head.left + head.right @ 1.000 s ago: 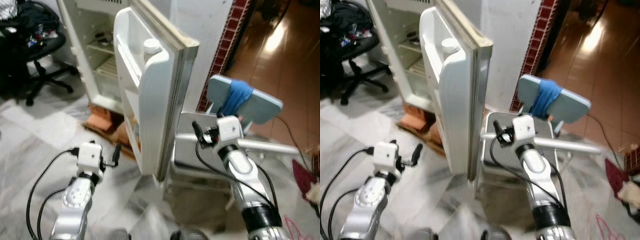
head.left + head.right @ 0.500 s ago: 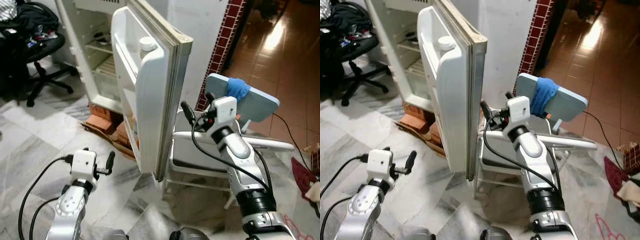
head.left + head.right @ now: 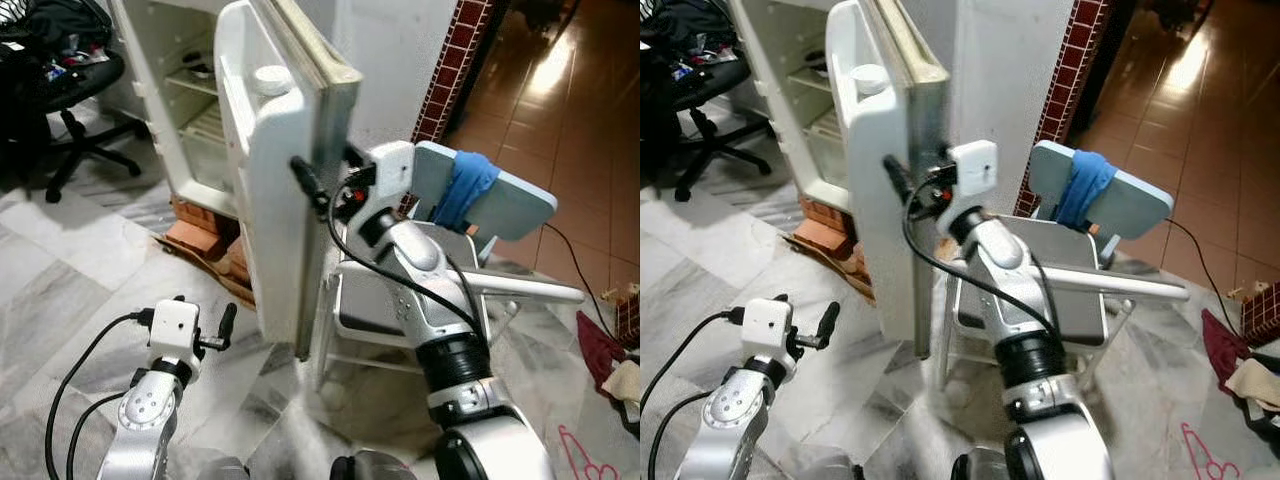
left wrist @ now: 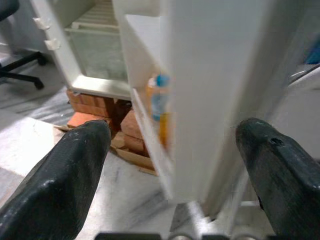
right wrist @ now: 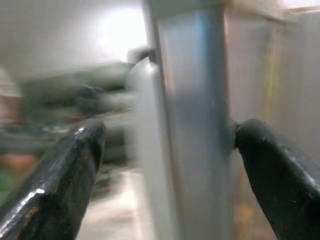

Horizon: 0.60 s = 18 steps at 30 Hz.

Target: Restocking fridge

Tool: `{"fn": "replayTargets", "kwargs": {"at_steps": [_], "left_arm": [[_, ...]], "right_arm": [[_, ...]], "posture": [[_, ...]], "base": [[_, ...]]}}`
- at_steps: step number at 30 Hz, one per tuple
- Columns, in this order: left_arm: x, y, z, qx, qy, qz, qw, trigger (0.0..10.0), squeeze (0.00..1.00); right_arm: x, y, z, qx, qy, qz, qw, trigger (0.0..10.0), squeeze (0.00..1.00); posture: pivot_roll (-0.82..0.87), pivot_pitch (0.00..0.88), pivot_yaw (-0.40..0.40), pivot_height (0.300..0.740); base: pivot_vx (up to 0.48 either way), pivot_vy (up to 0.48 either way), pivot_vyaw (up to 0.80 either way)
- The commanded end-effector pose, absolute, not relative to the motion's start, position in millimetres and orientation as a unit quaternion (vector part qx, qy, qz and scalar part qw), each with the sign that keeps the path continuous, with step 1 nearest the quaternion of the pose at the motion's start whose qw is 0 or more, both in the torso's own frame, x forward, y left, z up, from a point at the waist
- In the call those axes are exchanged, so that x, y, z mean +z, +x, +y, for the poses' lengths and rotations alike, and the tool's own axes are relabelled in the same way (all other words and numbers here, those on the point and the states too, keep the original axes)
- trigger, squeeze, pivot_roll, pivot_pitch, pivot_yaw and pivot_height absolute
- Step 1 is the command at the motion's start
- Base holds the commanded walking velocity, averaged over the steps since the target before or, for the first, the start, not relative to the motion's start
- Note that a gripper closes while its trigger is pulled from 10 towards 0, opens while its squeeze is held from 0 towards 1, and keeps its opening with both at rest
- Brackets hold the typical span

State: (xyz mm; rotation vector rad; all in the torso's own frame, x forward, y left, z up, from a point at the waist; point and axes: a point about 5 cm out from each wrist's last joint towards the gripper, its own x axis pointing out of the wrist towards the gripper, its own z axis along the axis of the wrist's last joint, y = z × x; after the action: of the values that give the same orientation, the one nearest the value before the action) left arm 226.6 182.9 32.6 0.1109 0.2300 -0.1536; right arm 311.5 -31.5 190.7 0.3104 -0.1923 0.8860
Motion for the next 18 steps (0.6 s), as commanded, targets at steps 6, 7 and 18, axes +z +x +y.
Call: {"fn": "replayTargets", "kwargs": {"at_steps": [6, 7, 18], "left_arm": [[27.7, 225.3, 182.6, -0.078, 0.053, 0.123, 0.988, 10.0, 0.00], [28.4, 226.7, 181.8, -0.080, 0.052, 0.121, 0.988, 10.0, 0.00], [35.5, 237.7, 184.4, -0.063, 0.032, 0.113, 0.991, 10.0, 0.00]], "right_arm": [[175.6, 296.9, -49.6, 0.454, 0.103, -0.074, 0.882, 10.0, 0.00], [155.6, 304.0, -71.8, 0.391, 0.078, -0.049, 0.916, 10.0, 0.00], [123.7, 297.1, -119.1, 0.217, 0.103, -0.012, 0.971, 10.0, 0.00]], "posture": [[0.09, 0.001, -0.066, 0.740], [0.08, 0.000, -0.065, 0.740], [0.07, 0.000, -0.050, 0.740]], "base": [[0.000, 0.000, 0.00], [0.000, 0.000, 0.00], [0.000, 0.088, 0.00]]}}
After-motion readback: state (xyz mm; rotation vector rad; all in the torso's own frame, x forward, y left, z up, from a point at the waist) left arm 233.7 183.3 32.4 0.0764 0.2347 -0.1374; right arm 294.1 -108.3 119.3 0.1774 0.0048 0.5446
